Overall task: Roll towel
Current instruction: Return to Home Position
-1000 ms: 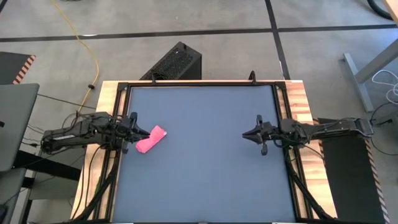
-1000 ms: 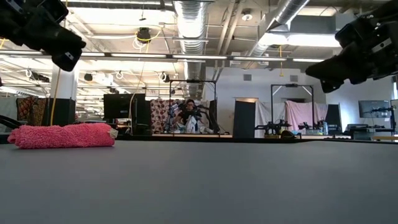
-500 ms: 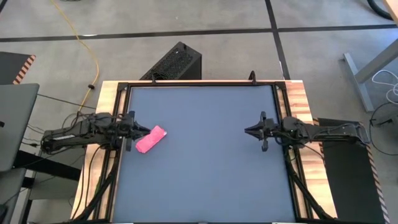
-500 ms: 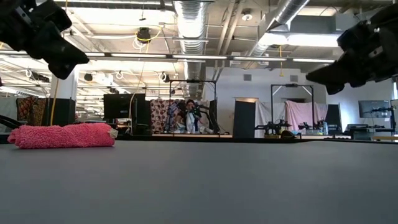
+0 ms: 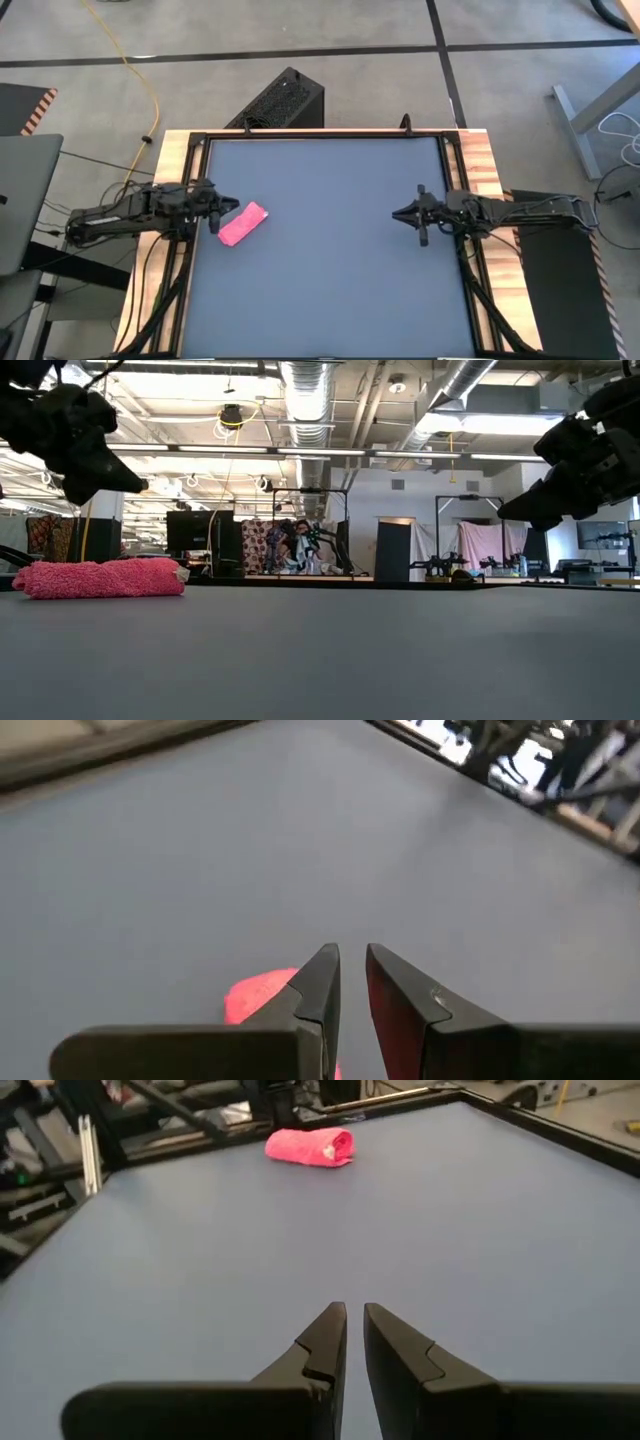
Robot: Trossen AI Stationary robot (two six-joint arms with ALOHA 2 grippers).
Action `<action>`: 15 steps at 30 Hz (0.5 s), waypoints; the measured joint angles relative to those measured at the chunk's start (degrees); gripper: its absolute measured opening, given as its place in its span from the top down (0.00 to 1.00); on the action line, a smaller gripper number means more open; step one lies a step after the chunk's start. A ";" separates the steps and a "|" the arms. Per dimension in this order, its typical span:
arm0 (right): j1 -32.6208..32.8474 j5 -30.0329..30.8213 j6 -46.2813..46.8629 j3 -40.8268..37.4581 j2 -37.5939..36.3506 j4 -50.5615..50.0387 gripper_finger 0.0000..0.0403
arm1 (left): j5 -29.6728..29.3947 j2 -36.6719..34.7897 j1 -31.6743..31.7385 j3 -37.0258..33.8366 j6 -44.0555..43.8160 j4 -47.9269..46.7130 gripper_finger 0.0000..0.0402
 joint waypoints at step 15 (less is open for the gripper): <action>0.25 -0.02 -2.16 0.00 1.23 -0.13 0.83 | 11.82 2.67 -1.01 -14.63 20.48 33.05 0.89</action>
